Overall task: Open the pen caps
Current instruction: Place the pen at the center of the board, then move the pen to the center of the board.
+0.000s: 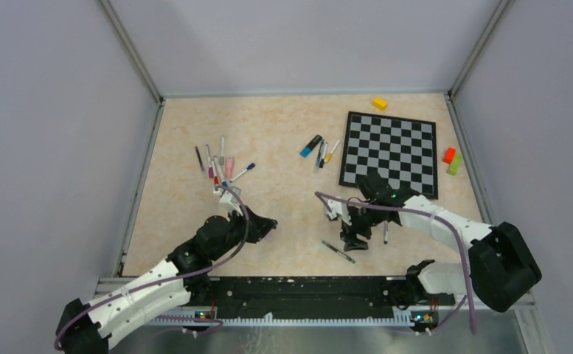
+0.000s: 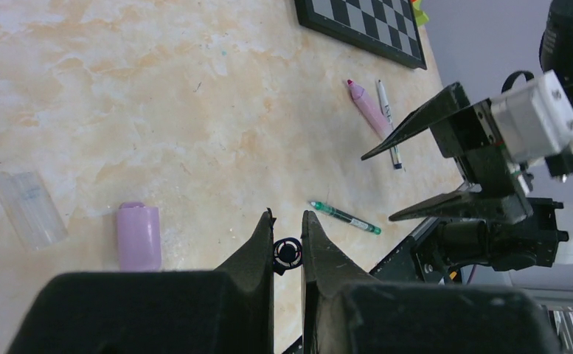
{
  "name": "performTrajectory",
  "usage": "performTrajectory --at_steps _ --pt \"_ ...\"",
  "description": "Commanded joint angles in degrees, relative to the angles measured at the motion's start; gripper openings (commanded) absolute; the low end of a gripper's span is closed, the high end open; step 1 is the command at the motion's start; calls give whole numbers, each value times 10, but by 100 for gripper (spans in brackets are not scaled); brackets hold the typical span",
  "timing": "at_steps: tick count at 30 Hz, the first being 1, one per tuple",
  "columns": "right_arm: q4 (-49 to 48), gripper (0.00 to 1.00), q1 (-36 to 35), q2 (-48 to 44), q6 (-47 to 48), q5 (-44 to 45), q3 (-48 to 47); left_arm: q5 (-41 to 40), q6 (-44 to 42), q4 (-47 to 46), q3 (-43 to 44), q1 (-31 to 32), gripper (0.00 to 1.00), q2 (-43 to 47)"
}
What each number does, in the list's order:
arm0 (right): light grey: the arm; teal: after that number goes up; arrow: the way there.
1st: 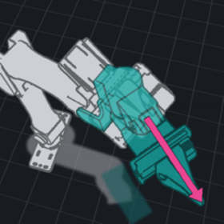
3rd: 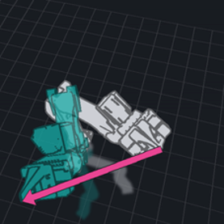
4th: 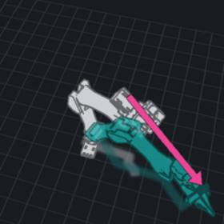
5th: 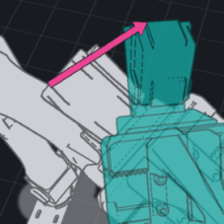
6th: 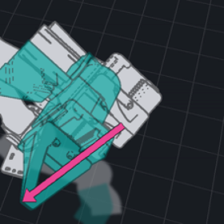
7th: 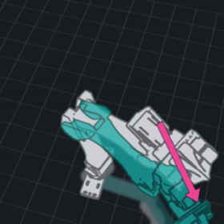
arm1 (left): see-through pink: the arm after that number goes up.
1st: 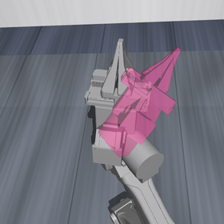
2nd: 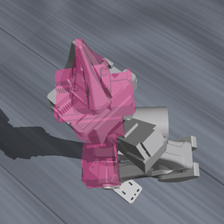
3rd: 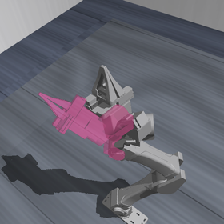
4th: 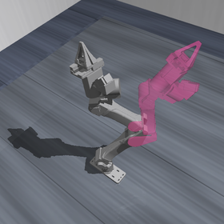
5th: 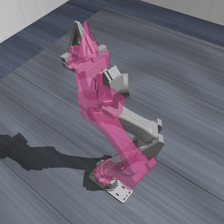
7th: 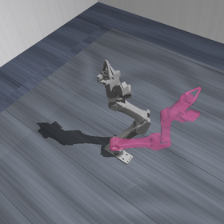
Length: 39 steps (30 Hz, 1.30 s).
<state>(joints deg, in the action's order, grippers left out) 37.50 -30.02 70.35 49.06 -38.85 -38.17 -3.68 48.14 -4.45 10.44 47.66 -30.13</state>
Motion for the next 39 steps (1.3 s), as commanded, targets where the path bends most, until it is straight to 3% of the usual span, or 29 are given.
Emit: performTrajectory --at_steps 1,10,21,26,31,39 --pt "-92 69 -104 17 -65 97 18 -7 7 21 26 -3 8 8" --pt "-192 70 -277 76 -200 249 16 -45 11 70 42 -2 8 13" --pt "-182 52 -307 108 -190 311 23 -58 7 99 41 -2 8 38" --pt "-169 33 -269 111 -189 319 20 -54 6 104 43 -3 8 42" --pt "-158 0 -190 105 -198 325 13 -54 7 103 37 -3 8 51" --pt "-172 0 -72 93 -240 358 6 -52 7 89 31 -3 8 50"
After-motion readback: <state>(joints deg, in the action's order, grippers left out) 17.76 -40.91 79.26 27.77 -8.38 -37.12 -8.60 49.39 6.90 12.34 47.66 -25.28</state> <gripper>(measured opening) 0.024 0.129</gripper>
